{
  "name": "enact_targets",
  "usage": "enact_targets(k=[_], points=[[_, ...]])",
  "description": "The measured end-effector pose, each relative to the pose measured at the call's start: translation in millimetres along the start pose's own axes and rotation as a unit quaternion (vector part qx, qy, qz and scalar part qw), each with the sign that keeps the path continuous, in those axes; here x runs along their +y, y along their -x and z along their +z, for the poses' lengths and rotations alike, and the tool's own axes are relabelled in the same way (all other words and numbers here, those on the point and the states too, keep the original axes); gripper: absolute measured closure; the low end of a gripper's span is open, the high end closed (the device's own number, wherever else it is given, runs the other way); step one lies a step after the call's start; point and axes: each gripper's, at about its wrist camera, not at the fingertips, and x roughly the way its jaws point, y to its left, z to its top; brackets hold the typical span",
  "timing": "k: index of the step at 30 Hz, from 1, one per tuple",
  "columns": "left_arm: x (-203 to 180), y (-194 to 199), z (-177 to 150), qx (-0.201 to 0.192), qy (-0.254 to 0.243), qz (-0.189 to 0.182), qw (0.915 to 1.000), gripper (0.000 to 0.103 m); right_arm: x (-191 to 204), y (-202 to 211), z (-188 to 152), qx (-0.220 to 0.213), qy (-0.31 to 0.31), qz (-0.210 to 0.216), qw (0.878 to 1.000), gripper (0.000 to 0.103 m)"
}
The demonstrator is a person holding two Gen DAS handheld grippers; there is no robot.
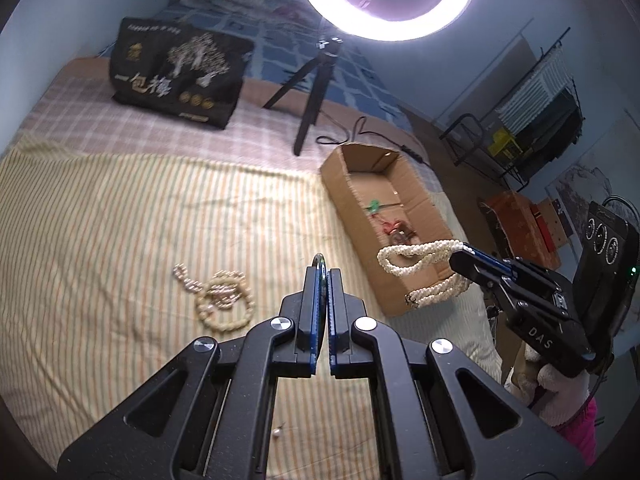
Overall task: Organize jewelry
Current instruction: 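Carry the pearl necklace in the right tool while the left tool carries the bangle to the box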
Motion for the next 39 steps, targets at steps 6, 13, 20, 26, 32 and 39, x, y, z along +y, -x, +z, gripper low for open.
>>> enact_targets(k=[6, 13, 20, 26, 32, 39], points=[[-27, -10, 15, -0.007, -0.018, -0.009, 0.9998, 0.102, -30, 14, -1, -0.014, -0.027, -0.019, 0.999, 0.096], [-54, -31, 28, -0.006, -0.028, -0.023, 0.9993, 0.102, -66, 26, -8, -0.021, -0.052, -0.044, 0.997, 0.096], [-73, -53, 36, -0.007, -0.038, -0.024, 0.9990, 0.102, -90, 30, -12, -0.026, -0.071, -0.060, 0.995, 0.096], [-89, -72, 48, -0.012, -0.052, -0.022, 0.9983, 0.102, -103, 27, -13, -0.023, -0.079, -0.067, 0.994, 0.096], [-100, -91, 60, -0.013, -0.060, -0.027, 0.9978, 0.102, -111, 18, -13, -0.017, -0.079, -0.070, 0.994, 0.096], [-107, -117, 73, -0.012, -0.060, -0.030, 0.9977, 0.102, -122, 10, -17, -0.010, -0.083, -0.070, 0.994, 0.096]])
